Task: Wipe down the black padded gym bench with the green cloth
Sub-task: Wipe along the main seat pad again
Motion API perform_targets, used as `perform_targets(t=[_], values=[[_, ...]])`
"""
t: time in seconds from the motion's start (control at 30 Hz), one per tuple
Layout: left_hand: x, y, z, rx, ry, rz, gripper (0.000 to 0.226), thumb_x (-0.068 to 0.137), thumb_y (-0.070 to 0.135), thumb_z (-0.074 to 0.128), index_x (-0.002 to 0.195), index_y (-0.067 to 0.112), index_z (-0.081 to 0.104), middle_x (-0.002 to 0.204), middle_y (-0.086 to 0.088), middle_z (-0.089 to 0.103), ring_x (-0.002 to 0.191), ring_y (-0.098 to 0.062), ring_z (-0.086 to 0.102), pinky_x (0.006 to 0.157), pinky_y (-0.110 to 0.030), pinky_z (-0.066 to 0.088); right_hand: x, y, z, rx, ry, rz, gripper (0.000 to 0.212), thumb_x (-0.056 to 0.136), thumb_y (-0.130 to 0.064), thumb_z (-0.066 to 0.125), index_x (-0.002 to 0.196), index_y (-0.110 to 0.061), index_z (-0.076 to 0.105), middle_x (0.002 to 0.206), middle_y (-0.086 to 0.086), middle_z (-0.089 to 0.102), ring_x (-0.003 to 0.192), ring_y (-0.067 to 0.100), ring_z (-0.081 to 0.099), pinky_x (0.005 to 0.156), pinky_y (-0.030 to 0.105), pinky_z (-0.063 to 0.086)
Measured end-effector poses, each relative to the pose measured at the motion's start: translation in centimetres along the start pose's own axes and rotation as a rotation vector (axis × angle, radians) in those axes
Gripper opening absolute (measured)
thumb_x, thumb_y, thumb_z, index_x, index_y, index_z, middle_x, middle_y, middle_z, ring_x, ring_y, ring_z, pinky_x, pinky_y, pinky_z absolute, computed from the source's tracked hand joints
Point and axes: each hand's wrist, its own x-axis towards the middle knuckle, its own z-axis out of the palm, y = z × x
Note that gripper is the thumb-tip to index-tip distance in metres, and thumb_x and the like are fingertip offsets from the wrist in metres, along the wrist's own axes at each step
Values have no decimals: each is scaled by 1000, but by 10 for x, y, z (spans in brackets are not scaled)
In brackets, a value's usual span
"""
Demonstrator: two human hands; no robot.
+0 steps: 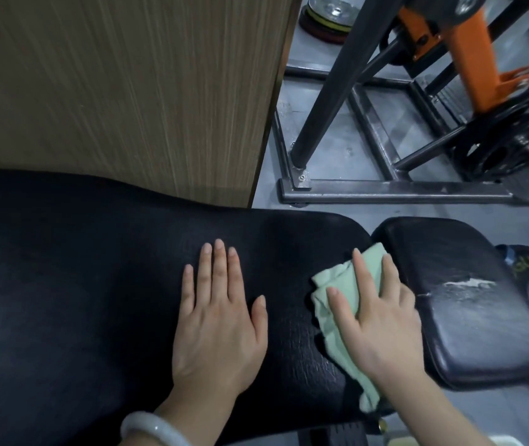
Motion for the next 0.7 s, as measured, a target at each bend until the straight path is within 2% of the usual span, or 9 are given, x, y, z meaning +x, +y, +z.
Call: perform_targets(t=[0.13,0.27,0.43,0.6,0.7], values=[[-1,-1,0,19,-8,10,69,93,42,26,143,-4,33,152,-19,28,144,-29,22,113,-48,16,52,-8,-2,60,-34,32,72,87,-70,24,150,-44,5,159,6,8,132,37,28,104,46,29],[-1,-1,-1,39,-29,3,70,93,44,22,146,-2,27,155,-18,24,146,-27,16,116,-46,10,85,-19,-4,131,-44,54,69,90,-68,26,151,-41,9,152,9,24,128,37,34,100,47,32],[0,-1,-1,30,-26,3,69,94,43,22,146,-2,27,155,-17,23,146,-27,15,115,-46,11,33,-4,1,32,27,9,69,88,-71,26,150,-46,8,160,2,6,131,36,29,103,46,29],[0,-1,0,21,-16,5,68,94,43,24,144,-3,31,154,-18,26,145,-28,19,114,-47,14,-7,5,2,-7,2,-9,78,76,-78,5,149,-49,5,161,-2,-2,133,28,22,103,44,30],[1,0,-1,25,-22,14,68,94,43,24,145,-2,30,154,-17,25,145,-27,18,114,-47,13,15,1,0,8,-21,22,72,83,-73,17,149,-48,2,161,1,-3,130,35,27,101,45,31]])
